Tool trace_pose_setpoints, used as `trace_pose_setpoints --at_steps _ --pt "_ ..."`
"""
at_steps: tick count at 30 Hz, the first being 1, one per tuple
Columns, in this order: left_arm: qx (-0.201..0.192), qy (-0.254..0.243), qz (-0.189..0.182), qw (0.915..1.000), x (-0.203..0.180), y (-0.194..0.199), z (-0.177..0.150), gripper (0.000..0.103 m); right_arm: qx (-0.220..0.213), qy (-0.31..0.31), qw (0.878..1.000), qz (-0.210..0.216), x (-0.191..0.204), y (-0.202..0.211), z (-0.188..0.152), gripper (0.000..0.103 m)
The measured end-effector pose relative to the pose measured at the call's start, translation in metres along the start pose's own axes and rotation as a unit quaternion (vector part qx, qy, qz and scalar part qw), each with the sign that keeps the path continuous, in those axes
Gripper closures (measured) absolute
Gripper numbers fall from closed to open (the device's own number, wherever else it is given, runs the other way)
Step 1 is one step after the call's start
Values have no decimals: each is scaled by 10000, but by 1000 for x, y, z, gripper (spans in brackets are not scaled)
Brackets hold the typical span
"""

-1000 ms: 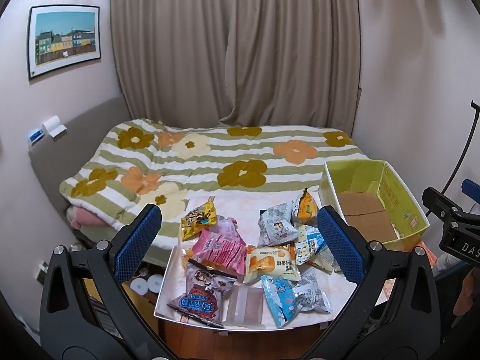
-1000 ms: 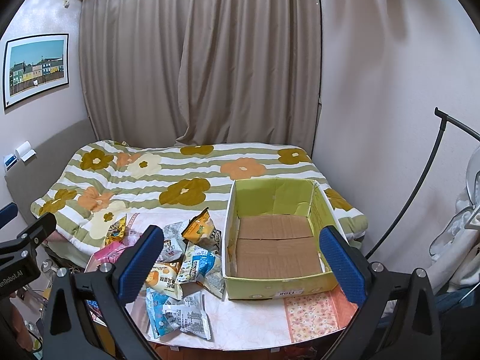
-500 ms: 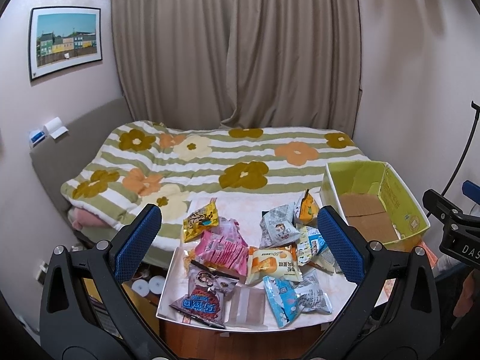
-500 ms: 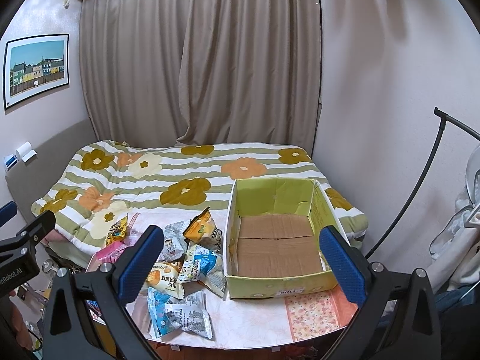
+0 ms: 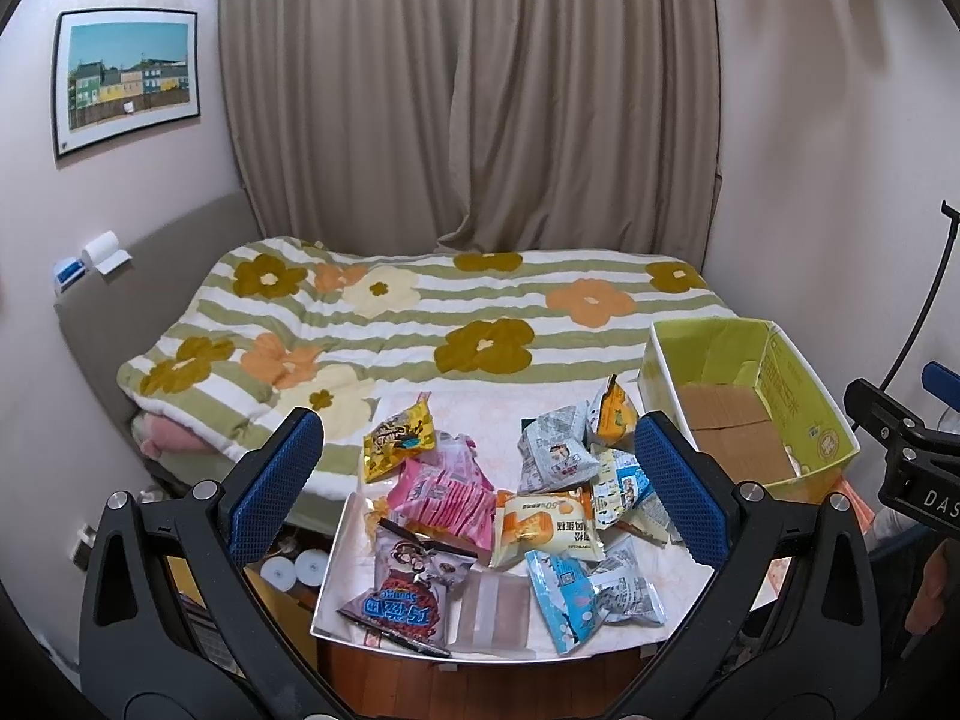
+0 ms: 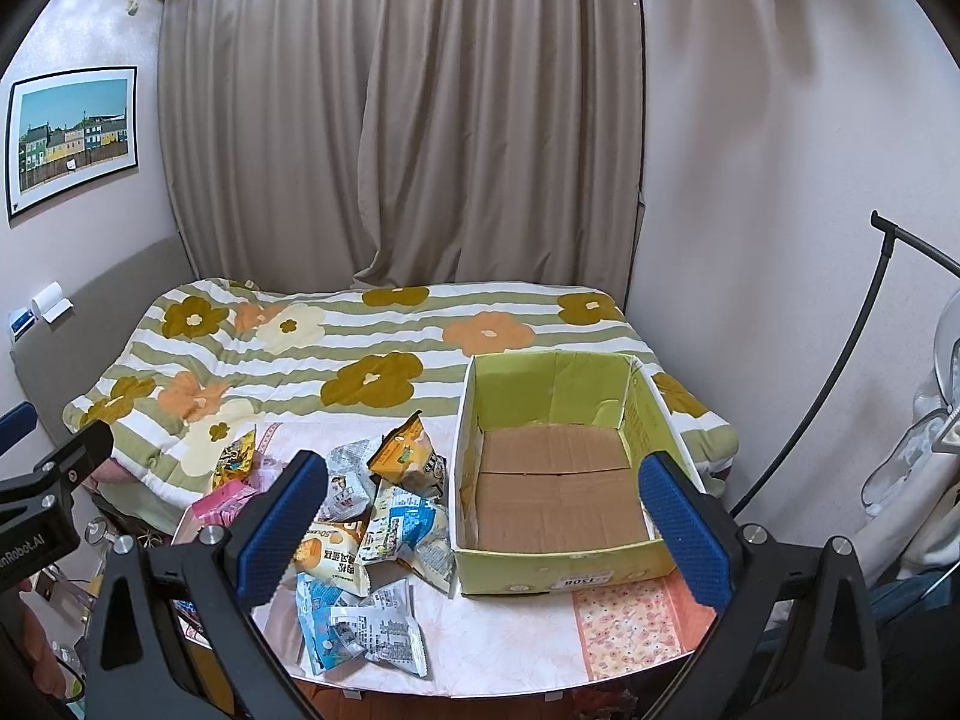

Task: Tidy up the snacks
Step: 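Grasp the purple sponge bag with left tool while right tool grasps white printed bag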

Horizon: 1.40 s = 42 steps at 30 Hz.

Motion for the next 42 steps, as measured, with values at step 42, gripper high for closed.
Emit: trace_pose_setpoints --at_steps 42 --pt "3402 -721 -709 9349 67 -225 -266 16 3199 -359 9076 2696 74 -190 -240 0"
Point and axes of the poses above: each gripper's, at about its wrist camera, not at the fingertips, and y roughly against the way its jaws point, x to its left, z to its top, the point moved 9 cm from there along -y, roughly the way its jaws point, and after that the axes turned 1 degree about -y, right-handed, at the moved point
